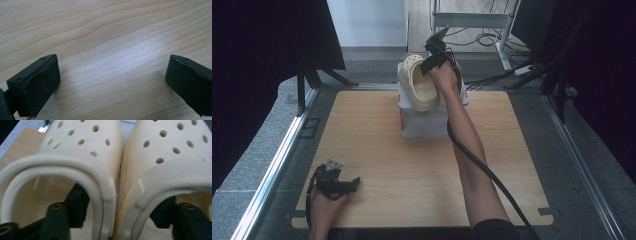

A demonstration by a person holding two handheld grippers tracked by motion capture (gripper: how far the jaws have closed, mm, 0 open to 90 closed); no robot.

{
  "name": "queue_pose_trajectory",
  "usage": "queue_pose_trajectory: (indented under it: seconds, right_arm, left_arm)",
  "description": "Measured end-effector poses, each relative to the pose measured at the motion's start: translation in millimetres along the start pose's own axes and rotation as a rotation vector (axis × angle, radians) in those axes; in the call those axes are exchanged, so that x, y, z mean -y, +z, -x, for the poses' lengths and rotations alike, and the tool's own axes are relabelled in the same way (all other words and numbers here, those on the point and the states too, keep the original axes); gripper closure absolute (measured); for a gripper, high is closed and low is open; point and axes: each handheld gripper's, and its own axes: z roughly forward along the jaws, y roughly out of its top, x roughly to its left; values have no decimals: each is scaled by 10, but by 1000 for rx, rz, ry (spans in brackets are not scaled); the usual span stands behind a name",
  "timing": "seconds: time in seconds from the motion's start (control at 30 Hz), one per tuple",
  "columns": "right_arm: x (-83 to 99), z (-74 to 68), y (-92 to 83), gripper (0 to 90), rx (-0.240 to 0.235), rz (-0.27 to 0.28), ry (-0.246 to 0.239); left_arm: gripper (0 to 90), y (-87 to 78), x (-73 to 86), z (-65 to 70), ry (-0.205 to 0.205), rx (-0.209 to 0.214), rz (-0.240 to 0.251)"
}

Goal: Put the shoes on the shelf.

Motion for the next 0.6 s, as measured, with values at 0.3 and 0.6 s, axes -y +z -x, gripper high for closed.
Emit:
queue_pose_trajectory:
  seconds: [0.3,0.6]
  right_arm:
    - [191,21,-160,220,-49,21,-127]
    - [363,-3,-372,159,-79,59,-201]
  left_arm:
    - [0,-3,-3,0,1,4,-5]
    - [0,2,-2,3,-1,-1,1]
